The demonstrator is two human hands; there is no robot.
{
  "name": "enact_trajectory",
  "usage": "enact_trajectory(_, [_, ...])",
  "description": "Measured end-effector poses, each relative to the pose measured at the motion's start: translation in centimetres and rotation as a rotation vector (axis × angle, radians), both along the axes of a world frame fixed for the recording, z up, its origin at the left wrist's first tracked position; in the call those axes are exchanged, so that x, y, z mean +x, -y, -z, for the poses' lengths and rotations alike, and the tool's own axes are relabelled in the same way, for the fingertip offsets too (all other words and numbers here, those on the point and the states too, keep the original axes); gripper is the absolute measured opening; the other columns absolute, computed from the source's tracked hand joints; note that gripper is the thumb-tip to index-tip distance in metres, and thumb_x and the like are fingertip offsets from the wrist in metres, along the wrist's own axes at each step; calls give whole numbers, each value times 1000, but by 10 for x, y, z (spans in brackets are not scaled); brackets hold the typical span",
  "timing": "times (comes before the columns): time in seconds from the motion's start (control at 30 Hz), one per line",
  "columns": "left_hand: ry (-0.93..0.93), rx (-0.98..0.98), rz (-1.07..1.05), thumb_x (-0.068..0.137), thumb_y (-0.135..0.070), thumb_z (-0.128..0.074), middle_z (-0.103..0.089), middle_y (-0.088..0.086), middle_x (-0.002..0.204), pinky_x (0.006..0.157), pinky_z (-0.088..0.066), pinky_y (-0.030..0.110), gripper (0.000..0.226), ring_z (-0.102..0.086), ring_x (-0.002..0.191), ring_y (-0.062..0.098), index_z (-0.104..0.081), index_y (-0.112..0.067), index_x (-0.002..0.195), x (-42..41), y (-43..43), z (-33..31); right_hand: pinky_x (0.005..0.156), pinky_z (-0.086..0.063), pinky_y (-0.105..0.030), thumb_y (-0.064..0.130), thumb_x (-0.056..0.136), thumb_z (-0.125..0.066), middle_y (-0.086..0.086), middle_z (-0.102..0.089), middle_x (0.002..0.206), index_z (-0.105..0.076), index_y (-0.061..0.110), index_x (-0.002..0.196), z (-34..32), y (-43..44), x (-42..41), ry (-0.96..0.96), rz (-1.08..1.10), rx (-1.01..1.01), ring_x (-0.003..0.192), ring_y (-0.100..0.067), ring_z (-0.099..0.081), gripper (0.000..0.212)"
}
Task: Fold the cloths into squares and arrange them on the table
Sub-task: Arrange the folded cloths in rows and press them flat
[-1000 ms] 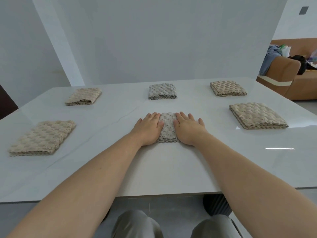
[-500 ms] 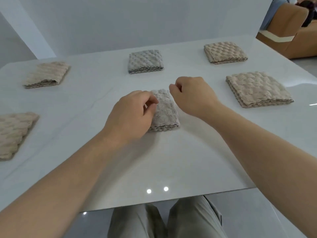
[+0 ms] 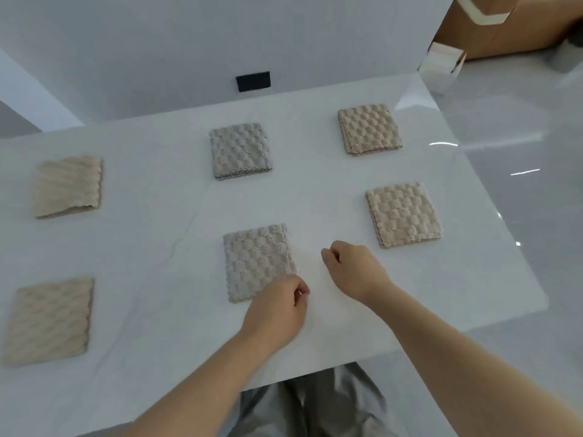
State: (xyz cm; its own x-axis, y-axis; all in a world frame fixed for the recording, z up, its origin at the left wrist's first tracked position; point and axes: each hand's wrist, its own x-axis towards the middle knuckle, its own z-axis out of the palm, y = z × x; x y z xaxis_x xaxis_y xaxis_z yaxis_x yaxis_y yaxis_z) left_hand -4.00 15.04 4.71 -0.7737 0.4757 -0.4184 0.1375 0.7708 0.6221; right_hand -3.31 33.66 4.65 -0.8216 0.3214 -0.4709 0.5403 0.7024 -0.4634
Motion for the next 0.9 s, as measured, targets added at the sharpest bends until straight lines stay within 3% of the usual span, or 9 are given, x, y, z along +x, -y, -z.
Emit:
enact_trajectory(0.13, [69,-119,109,99,-26,-51,-63,-10,103,83,-55,34,18,-61,93,12,-66,-26,109,20,-13,-13,59,-46,-34,41,104,-37,-2,-62,78,-54,15,88,-15,-13,41,112,20,8,69,-20,-59,35])
enact_trajectory(0.3, [26,-154,265,100,-19,-47,-62,-2,111,80,-51,30,19,-59,91,15,-64,-20,110,22,-50,-13,69,-54,-36,36,102,-45,3,-62,95,-55,23,103,-11,-60,68,58,118,-8,79,-13,-59,17])
enact_trajectory(0.43, [10,-150,246,102,-23,-47,-61,0,108,75,-47,29,19,-59,91,17,-63,-17,111,11,-109,-11,73,-46,-32,26,100,-51,0,-60,107,-57,19,113,-4,-135,59,-48,184,19,85,-16,-57,17])
enact_trajectory(0.57, [103,-141,-125,100,-34,-54,-66,-2,99,69,-45,27,20,-61,87,16,-64,-17,104,-9,-178,13,67,-45,-32,21,96,-51,-8,-61,113,-55,17,118,10,-217,30,-63,347,-47,85,-20,-59,23])
enact_trajectory(0.7, [261,-133,-577,94,-43,-58,-66,4,80,52,-36,26,34,-58,70,17,-67,-11,91,-23,-235,32,56,-38,-29,21,98,-48,-10,-59,112,-45,20,113,23,-269,9,102,252,-81,84,-24,-59,16])
enact_trajectory(0.83, [235,-128,-721,96,-36,-56,-55,-2,59,45,-30,25,37,-54,55,19,-55,-12,68,-26,-272,33,56,-42,-31,26,98,-48,-9,-62,103,-43,18,109,34,-282,-5,154,91,-154,82,-23,-60,14])
enact_trajectory(0.9, [231,-153,-726,97,-31,-56,-55,-3,60,45,-29,24,33,-53,54,14,-56,-13,69,-27,-278,36,53,-43,-31,23,97,-48,-9,-64,96,-45,17,105,39,-279,-9,133,47,-184,76,-21,-60,10])
